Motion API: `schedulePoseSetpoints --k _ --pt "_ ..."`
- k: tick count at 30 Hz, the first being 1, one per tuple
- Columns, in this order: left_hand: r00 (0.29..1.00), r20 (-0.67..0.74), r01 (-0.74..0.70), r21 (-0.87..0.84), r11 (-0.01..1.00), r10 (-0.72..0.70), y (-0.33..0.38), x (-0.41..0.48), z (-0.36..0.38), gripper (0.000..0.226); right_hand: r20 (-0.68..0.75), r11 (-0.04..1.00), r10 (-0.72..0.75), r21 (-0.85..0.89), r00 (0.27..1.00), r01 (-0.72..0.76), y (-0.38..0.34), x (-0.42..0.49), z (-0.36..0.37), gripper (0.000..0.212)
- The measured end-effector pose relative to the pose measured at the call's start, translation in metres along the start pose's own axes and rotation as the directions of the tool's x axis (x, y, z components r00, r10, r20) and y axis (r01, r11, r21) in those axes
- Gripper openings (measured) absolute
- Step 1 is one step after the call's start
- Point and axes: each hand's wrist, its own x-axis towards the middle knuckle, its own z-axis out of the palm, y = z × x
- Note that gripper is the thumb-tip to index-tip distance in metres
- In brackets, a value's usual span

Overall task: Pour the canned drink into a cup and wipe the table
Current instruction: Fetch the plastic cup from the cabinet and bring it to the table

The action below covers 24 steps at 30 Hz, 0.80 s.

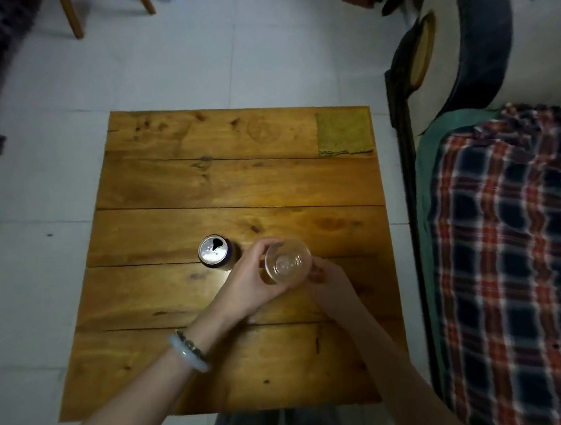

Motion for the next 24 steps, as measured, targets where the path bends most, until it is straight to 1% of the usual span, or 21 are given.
schedulePoseSetpoints --k 2,4,7,12,14,17,24 --pt "1.0 -0.015 0.026 -0.003 1.0 -0.026 -0.02 0.011 0.011 0.069 0.016 1.0 0.009 -0.011 1.0 -0.008 0.019 0.021 0.001 0.031" --pt "0.998 -0.04 0.048 -0.002 0.999 -0.048 -0.035 0.021 0.022 0.069 0.0 0.999 0.03 -0.015 1.0 -0.03 0.036 0.038 0.001 0.033" --pt "0.996 -0.053 0.071 -0.024 0.997 -0.072 -0.056 0.032 0.038 0.068 -0.005 0.999 0.014 -0.03 1.0 -0.015 0.059 0.056 -0.001 0.032" --pt "0.995 -0.065 0.076 -0.044 0.996 -0.079 -0.077 0.043 0.051 0.068 -0.015 0.995 -0.01 -0.099 1.0 0.008 0.085 0.076 -0.002 0.045" --pt "0.994 -0.078 0.08 -0.043 0.996 -0.083 -0.08 0.047 0.051 0.069 -0.008 0.991 -0.021 -0.132 1.0 0.02 0.09 0.084 -0.001 0.042" --pt "0.992 -0.093 0.08 -0.033 0.996 -0.083 -0.084 0.051 0.049 0.069 -0.021 0.987 0.0 -0.16 1.0 -0.004 0.095 0.093 0.001 0.032" --pt "0.991 -0.103 0.079 -0.032 0.996 -0.082 -0.09 0.052 0.05 0.068 0.009 0.985 0.024 -0.173 1.0 -0.022 0.1 0.098 0.005 0.03"
